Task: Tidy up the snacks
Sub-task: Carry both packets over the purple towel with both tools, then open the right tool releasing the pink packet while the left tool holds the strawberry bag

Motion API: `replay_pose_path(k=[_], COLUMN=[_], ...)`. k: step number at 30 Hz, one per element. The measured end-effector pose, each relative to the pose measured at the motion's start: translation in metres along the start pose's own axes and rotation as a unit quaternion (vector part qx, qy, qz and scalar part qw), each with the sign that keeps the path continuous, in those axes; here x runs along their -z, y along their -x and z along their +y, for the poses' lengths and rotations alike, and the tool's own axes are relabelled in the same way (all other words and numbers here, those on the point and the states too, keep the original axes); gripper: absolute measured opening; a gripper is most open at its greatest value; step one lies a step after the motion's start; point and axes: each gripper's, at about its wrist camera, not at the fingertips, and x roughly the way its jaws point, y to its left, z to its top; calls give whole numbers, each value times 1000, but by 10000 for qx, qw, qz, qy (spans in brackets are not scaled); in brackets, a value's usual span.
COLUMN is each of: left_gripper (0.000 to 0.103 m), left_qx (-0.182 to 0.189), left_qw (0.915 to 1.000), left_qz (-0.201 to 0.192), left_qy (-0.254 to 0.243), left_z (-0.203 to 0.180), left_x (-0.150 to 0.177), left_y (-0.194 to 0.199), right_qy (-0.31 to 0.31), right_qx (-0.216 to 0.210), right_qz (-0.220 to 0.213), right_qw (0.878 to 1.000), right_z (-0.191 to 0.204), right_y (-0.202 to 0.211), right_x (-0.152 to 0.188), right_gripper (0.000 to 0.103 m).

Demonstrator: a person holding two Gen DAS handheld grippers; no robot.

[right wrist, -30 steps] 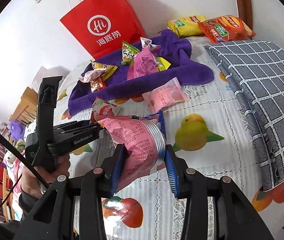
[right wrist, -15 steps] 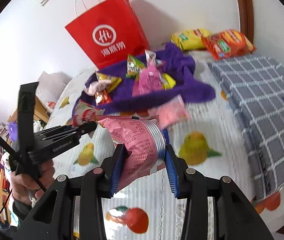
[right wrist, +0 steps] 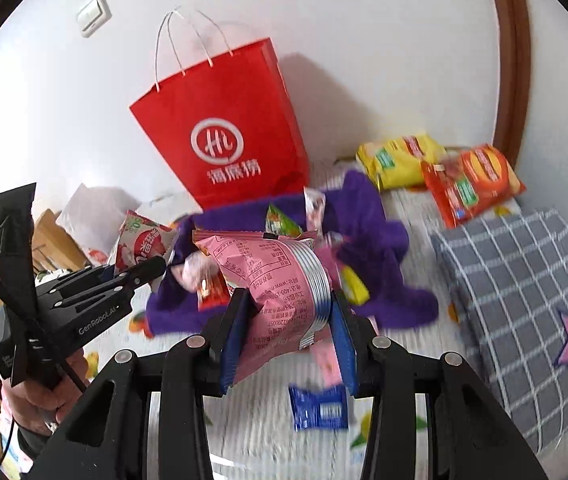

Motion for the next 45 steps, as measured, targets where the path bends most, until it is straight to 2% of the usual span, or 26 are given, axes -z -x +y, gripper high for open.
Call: replay_pose_path(k=[5, 10, 16, 24, 29, 45], left_gripper=[20, 20, 20, 20, 20, 20], left_qx=[-68, -130, -210, -257, -259, -383], left_qw=[9999, 9997, 9996, 9988, 9979, 9975], left_qz=[-112, -161, -38, 66, 141, 146], left_qy=[40, 127, 201, 399, 581, 571], left_z=[12, 23, 32, 48, 57, 58], left_x=[-21, -31, -30, -27, -26, -26], left_y=[-7, -21, -42, -52, -57, -60], right_qy=[91, 159, 192, 263, 222, 211], right_qx=[16, 56, -10, -236, -299, -256], right_qz=[-122, -81, -18, -72, 74, 352], right_qw=[9999, 9998, 9998, 9993, 9993, 9988], right_z=[11, 16, 22, 36, 37, 25], right_y=[-17, -35, -54, -77, -96, -119], right_x=[-29, -43, -53, -73, -74, -71], right_gripper=[40, 40, 40, 40, 40, 40])
